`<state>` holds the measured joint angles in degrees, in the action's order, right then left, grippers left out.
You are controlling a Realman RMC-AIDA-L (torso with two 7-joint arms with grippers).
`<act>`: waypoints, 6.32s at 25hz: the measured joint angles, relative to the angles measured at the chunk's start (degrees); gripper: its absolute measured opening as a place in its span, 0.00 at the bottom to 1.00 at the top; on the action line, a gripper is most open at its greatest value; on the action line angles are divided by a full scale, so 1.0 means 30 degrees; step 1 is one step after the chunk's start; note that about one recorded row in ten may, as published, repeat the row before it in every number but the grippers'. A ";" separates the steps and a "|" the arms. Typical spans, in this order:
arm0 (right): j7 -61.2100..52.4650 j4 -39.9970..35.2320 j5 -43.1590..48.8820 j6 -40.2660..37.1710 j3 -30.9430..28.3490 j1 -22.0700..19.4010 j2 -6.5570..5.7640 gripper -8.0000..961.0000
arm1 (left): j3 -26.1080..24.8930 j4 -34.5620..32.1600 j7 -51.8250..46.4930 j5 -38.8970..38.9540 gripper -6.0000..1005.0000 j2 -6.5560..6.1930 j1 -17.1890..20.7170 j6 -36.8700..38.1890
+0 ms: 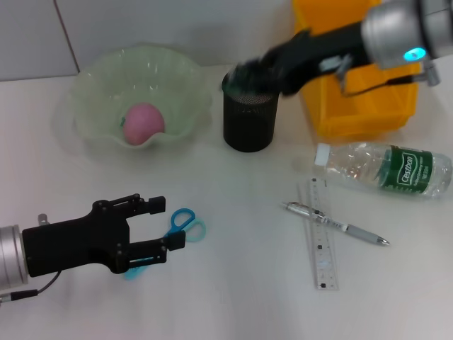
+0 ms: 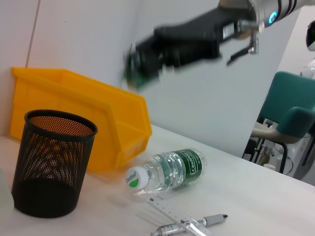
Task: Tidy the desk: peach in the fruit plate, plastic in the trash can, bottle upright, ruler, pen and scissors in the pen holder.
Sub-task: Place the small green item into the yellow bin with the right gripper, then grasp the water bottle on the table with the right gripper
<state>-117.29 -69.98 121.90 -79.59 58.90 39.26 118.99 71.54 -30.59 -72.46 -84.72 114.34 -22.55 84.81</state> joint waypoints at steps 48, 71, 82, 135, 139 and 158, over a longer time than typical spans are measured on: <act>-0.0197 0.6518 0.3784 1.1363 -0.3165 -0.0149 -0.0263 0.59 | -0.0032 -0.0029 -0.0222 -0.0001 0.78 -0.0011 -0.0274 -0.0001; 0.3900 0.4558 -0.7230 0.1667 -0.4961 -0.3109 -0.1381 0.74 | -0.0031 -0.0005 -0.0113 -0.0002 0.78 0.0000 -0.0257 0.0105; 0.2594 0.1485 -0.0568 -0.5452 -0.6394 -0.2126 -0.3047 0.86 | -0.0032 -0.0002 -0.0222 -0.0034 0.78 0.0000 -0.0274 0.0056; 0.4060 0.7658 1.5061 -0.0851 0.0459 0.3312 -0.1584 0.85 | -0.1819 0.0001 -0.1605 0.0054 0.78 0.0178 0.0168 -0.0165; 0.4061 0.7976 1.5087 -0.0553 0.0514 0.3341 -0.1463 0.85 | -0.1818 0.0001 -0.1605 0.0049 0.78 0.0176 0.0196 -0.0139; 0.3979 0.8560 1.5090 0.0675 0.0553 0.3279 -0.1249 0.84 | -0.1822 -0.0160 -0.1625 0.0118 0.78 0.0119 0.0224 -0.0116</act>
<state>-105.35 -44.30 167.17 -77.57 60.56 49.10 115.25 66.08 -31.07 -77.34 -84.37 114.70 -21.88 84.46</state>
